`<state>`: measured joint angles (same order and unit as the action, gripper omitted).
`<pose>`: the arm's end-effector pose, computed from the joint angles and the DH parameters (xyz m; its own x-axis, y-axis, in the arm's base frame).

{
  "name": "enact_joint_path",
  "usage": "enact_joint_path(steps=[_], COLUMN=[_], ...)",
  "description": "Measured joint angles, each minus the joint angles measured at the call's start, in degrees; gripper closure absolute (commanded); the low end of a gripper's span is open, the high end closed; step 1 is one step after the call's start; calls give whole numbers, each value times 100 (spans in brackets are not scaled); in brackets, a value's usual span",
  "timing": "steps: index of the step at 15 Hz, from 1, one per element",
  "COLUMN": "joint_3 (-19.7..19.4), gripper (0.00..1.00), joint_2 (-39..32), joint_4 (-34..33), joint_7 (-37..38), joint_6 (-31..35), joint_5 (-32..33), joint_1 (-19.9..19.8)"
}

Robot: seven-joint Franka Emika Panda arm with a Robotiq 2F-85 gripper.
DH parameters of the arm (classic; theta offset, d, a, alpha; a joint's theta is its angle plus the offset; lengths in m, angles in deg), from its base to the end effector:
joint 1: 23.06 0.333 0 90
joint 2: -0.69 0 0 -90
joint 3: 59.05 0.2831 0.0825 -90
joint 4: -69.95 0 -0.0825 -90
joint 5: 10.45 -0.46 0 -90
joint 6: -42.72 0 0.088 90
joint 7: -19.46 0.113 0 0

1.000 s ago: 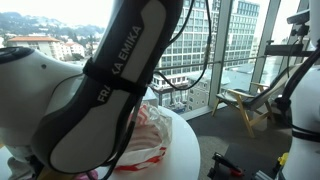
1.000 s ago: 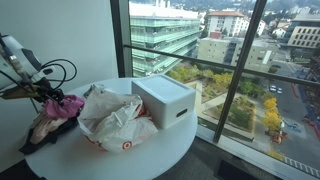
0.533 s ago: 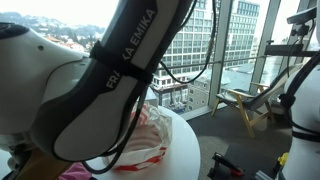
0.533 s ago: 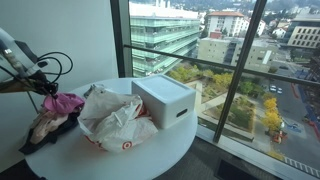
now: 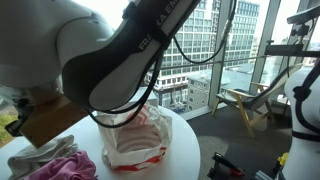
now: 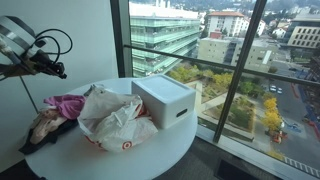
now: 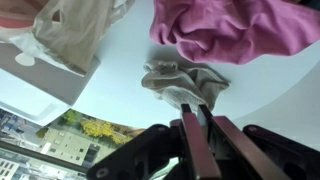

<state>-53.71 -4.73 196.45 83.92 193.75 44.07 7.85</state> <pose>0.4893 0.3815 0.2766 0.7701 0.2895 0.5685 0.2088 -0.9564 0.2043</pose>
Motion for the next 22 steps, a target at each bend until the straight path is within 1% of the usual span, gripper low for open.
enact_joint_path(steps=[1, 2, 4, 6, 8, 9, 10, 11, 15, 18, 22], joint_3=[-54, -7, 224, 420, 598, 682, 762, 847, 1130, 1202, 1152], gripper=[84, 83, 84, 85, 85, 62, 59, 53, 22, 1, 0], joint_2=[185, 352, 594, 661, 609, 552, 476, 371, -173, -712, -1488], joint_4=[-2, 6, 67, 194, 336, 393, 428, 434, 310, 30, -560], joint_7=[153, 201, 198, 194, 176, 171, 171, 171, 171, 171, 175], joint_6=[-170, -364, -647, -692, -681, -676, -669, -660, -560, -547, -547], joint_5=[205, 272, 264, 189, 33, -45, -99, -133, -185, -178, -172], joint_1=[-8, -101, -424, -685, -839, -876, -891, -894, -868, -764, -608])
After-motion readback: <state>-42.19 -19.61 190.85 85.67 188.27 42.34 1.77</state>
